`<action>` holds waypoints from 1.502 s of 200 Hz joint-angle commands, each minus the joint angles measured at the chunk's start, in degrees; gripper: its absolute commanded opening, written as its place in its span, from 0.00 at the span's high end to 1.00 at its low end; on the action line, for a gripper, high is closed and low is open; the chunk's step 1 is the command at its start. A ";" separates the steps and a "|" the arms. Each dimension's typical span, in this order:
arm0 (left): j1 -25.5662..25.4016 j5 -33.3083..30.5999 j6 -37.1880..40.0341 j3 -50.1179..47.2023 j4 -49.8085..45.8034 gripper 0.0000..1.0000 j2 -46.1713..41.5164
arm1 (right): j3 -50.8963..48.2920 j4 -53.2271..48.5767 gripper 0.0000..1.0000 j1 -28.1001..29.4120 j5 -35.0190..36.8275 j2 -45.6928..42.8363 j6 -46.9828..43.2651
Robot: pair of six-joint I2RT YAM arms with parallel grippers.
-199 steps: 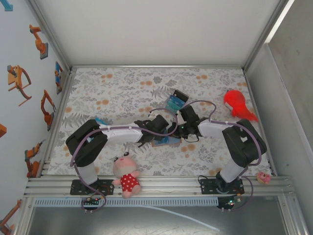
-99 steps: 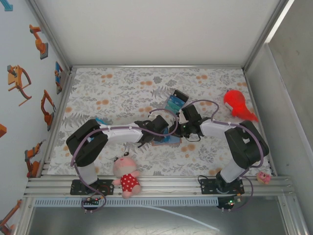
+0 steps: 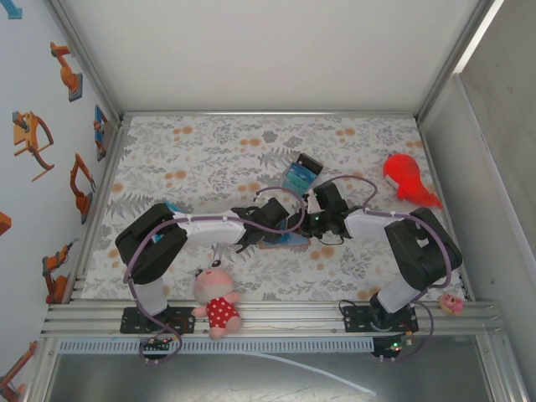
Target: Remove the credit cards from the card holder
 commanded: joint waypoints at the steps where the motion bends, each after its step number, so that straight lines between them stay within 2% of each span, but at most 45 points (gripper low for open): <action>1: -0.19 0.91 -0.08 -0.98 -2.77 0.03 1.31 | -0.75 6.12 0.84 -0.31 -3.11 1.52 2.49; 61: -0.17 1.58 -0.80 -0.83 -2.51 0.03 1.46 | -1.05 9.66 0.81 -0.32 -4.44 3.81 3.26; 96: -0.12 1.82 -1.35 -1.22 -2.20 0.03 0.94 | -1.01 8.91 0.90 -0.32 -3.52 4.37 2.85; 119: 0.17 2.04 -1.86 -2.24 -1.41 0.03 0.15 | -0.61 4.88 1.00 -0.40 -0.63 3.40 1.00; 240: 1.32 1.05 -0.75 -3.09 -0.66 0.03 -1.70 | 2.39 -13.13 1.00 -1.28 8.65 -9.49 -8.85; 300: 1.68 -0.19 2.28 -2.06 -0.65 0.03 -4.96 | 8.42 -24.78 1.00 -1.37 17.03 -15.99 -17.06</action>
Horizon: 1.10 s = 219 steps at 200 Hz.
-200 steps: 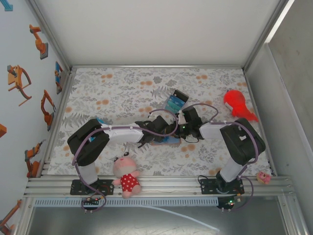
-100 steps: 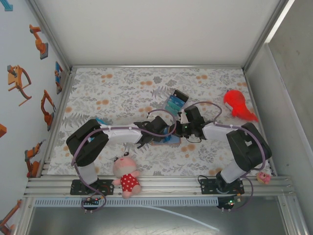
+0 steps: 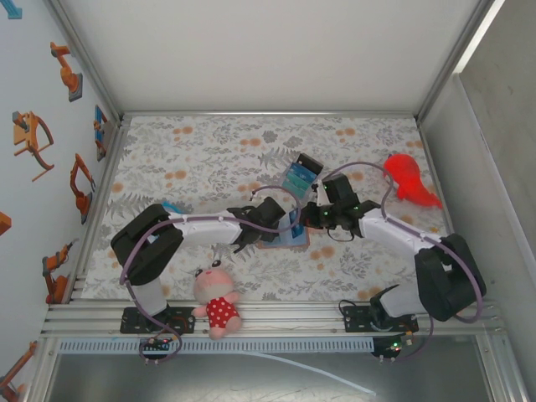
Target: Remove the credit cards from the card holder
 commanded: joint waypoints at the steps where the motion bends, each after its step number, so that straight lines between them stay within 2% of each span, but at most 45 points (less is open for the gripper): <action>1: 0.34 -1.07 2.53 -0.14 -2.17 0.03 -3.23 | 4.21 -7.40 1.00 -0.36 5.78 -2.33 -5.96; 44: 0.62 -2.82 3.60 0.50 -2.39 0.03 -8.63 | 13.88 -16.20 1.00 -0.58 13.48 -0.97 -15.23; 75: 1.61 -4.36 3.18 -0.57 -2.92 0.03 -14.18 | 21.30 -18.52 1.00 -0.58 17.14 1.73 -23.60; 161: 6.31 -2.00 0.11 -9.79 1.85 0.03 -29.33 | 33.17 -14.93 1.00 -1.02 24.96 13.90 -43.23; 219: 7.57 -0.47 -0.13 -12.38 3.28 0.03 -33.31 | 40.95 -15.54 1.00 -1.54 24.51 23.57 -50.69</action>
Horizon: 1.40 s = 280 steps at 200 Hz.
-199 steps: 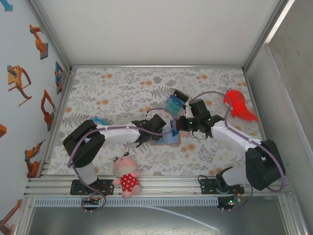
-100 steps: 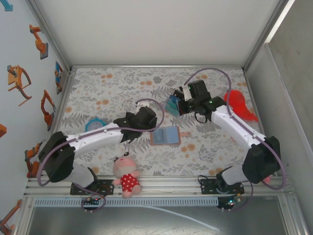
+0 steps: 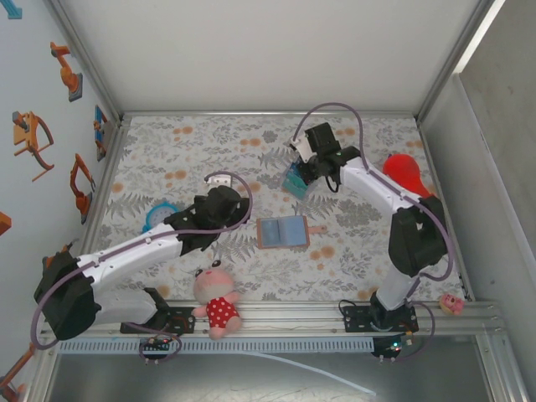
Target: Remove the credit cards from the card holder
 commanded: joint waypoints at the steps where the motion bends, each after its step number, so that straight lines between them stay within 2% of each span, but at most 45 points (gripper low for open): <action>1: 0.69 1.00 -0.91 -0.80 1.02 0.03 -1.61 | 4.05 0.28 1.00 -0.54 0.72 2.16 -5.09; 122: 1.94 1.33 -1.82 -1.43 -0.85 0.03 -1.50 | 12.39 -5.75 1.00 -3.90 -7.87 11.40 -8.74; 242: 2.03 1.74 -1.59 -0.30 -1.22 0.03 0.61 | 13.16 -8.60 1.00 -4.51 -8.01 14.80 -10.53; 280: 2.02 2.13 -1.58 0.08 -0.97 0.03 1.06 | 13.71 -8.91 0.87 -4.50 -7.34 14.19 -10.45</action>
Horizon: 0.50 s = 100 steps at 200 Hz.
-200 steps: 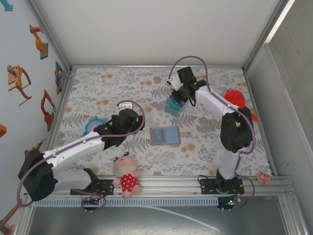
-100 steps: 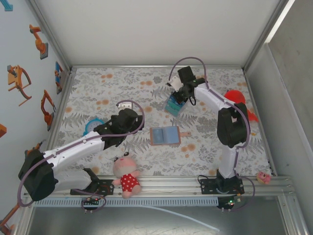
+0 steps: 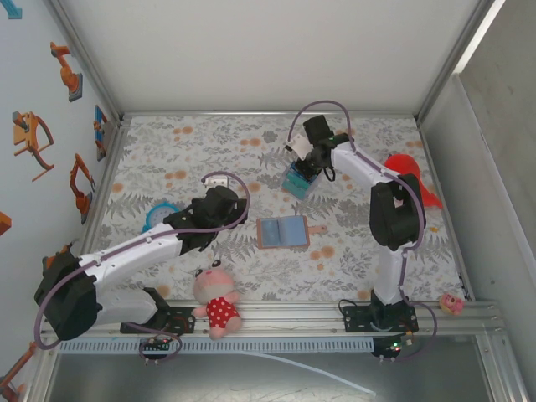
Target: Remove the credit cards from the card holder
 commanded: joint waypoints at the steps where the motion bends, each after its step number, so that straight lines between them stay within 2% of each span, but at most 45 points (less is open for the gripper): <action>1: 0.29 0.62 -0.46 1.28 -0.72 0.03 0.21 | 1.94 -1.38 0.87 -0.52 0.32 0.43 -0.59; 30: 0.39 0.62 -0.40 1.31 -0.73 0.03 0.15 | 2.08 -1.32 0.82 -0.62 1.13 -0.66 -0.33; 56: 0.39 0.64 -0.48 1.28 -0.80 0.03 0.03 | 2.11 -1.31 0.81 -0.63 1.56 -1.67 0.38; 100: 0.95 -1.09 -3.22 0.80 -1.25 0.03 -1.07 | -0.34 -0.08 0.73 -0.64 -1.30 -6.32 6.58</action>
